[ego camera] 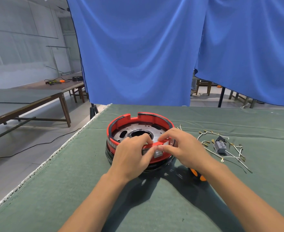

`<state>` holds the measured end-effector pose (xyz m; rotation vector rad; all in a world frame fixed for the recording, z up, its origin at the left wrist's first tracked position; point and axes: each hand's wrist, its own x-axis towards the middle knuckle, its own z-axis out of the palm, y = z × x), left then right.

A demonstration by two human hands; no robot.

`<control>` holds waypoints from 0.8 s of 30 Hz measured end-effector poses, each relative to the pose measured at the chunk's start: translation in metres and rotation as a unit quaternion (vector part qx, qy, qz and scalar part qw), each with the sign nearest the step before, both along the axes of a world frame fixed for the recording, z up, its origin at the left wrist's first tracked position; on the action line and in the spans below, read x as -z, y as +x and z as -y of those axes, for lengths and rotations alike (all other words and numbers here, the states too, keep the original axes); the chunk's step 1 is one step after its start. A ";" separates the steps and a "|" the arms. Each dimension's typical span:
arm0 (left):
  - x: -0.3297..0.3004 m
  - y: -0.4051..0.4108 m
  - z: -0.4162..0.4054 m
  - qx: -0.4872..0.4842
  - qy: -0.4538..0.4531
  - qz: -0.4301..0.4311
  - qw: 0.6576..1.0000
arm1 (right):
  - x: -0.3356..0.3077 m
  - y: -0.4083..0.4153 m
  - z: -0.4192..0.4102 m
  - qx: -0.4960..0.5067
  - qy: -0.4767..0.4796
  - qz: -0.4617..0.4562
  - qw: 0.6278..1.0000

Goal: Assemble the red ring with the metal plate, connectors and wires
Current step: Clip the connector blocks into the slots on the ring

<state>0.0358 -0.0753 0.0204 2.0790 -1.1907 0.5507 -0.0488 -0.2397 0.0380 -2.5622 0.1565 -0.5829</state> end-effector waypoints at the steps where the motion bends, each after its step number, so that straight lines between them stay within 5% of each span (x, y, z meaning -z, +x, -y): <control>1: 0.000 0.000 0.000 0.001 0.009 0.004 1.000 | -0.001 -0.001 0.002 -0.008 0.000 -0.019 1.000; 18: 0.006 -0.006 0.008 -0.048 0.058 0.070 0.995 | 0.004 -0.003 -0.003 0.014 0.049 0.015 0.999; 24: -0.004 -0.014 0.040 -0.083 0.081 0.062 0.991 | -0.001 -0.015 0.016 0.182 0.063 0.087 0.977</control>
